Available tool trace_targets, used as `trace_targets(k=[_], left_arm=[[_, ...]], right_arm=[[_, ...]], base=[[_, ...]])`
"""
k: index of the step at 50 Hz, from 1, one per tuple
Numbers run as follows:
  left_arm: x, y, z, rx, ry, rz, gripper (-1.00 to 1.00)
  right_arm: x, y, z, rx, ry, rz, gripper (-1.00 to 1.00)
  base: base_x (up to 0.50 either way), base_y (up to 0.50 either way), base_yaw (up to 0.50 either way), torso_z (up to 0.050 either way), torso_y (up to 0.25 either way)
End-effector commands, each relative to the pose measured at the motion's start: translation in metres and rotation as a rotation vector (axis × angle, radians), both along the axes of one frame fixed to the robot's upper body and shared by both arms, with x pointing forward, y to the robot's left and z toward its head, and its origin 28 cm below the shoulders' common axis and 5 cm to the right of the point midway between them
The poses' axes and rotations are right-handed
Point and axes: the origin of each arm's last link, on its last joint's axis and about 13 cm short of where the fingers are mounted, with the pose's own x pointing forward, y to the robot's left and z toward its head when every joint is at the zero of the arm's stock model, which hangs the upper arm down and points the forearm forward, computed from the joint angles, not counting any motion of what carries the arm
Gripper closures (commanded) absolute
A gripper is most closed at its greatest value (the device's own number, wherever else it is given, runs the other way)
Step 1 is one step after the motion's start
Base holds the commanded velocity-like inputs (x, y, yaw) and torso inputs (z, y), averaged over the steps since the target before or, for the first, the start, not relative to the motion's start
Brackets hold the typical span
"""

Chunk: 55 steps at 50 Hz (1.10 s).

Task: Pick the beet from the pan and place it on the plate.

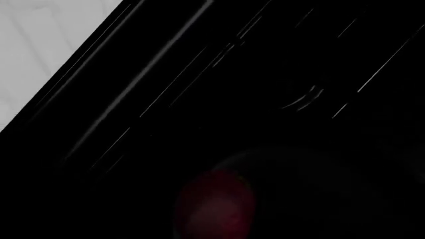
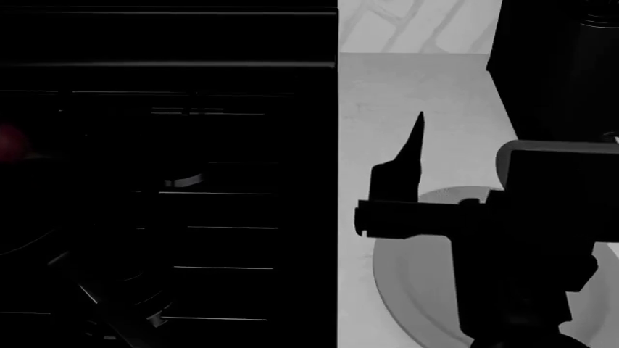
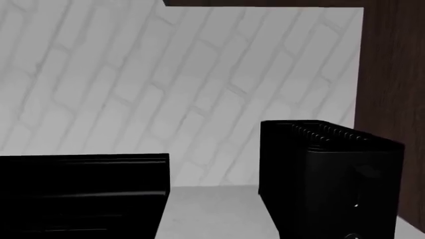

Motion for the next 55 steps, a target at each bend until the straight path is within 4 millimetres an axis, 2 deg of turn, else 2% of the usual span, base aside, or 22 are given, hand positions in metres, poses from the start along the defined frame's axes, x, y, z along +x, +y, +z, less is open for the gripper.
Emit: trace_targets(k=[1, 9, 18, 22, 26, 31, 39, 47, 49, 55], left_arm=[[-0.017, -0.008, 0.014, -0.048, -0.077, -0.019, 1.00], [-0.021, -0.011, 0.013, -0.059, -0.092, -0.037, 1.00], [-0.026, -0.014, 0.010, -0.066, -0.098, -0.041, 1.00], [-0.026, -0.015, 0.011, -0.065, -0.100, -0.041, 1.00], [-0.026, -0.016, 0.010, -0.066, -0.102, -0.040, 1.00], [-0.029, -0.018, 0.013, -0.074, -0.120, -0.041, 1.00], [-0.036, -0.023, 0.024, -0.092, -0.179, -0.051, 1.00], [-0.038, -0.038, 0.042, -0.076, -0.221, -0.108, 1.00], [-0.037, -0.043, 0.038, -0.074, -0.235, -0.127, 1.00], [-0.030, -0.061, 0.055, -0.077, -0.275, -0.187, 1.00]], right_arm=[[-0.010, -0.001, 0.008, 0.015, -0.041, 0.017, -1.00], [-0.039, -0.008, 0.027, 0.015, -0.127, -0.011, -1.00], [-0.087, -0.021, 0.051, 0.001, -0.257, -0.068, -1.00], [-0.097, -0.031, 0.060, -0.006, -0.297, -0.110, -1.00], [-0.105, -0.041, 0.060, -0.027, -0.312, -0.165, -1.00], [-0.109, -0.036, 0.051, -0.013, -0.311, -0.187, -1.00], [-0.109, -0.034, 0.053, 0.007, -0.278, -0.188, -1.00], [-0.111, -0.034, 0.055, 0.021, -0.268, -0.192, -1.00], [-0.111, -0.034, 0.055, 0.024, -0.266, -0.195, -1.00], [-0.111, -0.034, 0.054, 0.029, -0.262, -0.200, -1.00]], base=[[0.00, 0.00, 0.00, 0.000, 0.000], [0.00, 0.00, 0.00, 0.000, 0.000], [0.00, 0.00, 0.00, 0.000, 0.000], [0.00, 0.00, 0.00, 0.000, 0.000], [0.00, 0.00, 0.00, 0.000, 0.000], [0.00, 0.00, 0.00, 0.000, 0.000], [0.00, 0.00, 0.00, 0.000, 0.000], [0.00, 0.00, 0.00, 0.000, 0.000], [0.00, 0.00, 0.00, 0.000, 0.000], [0.00, 0.00, 0.00, 0.000, 0.000]])
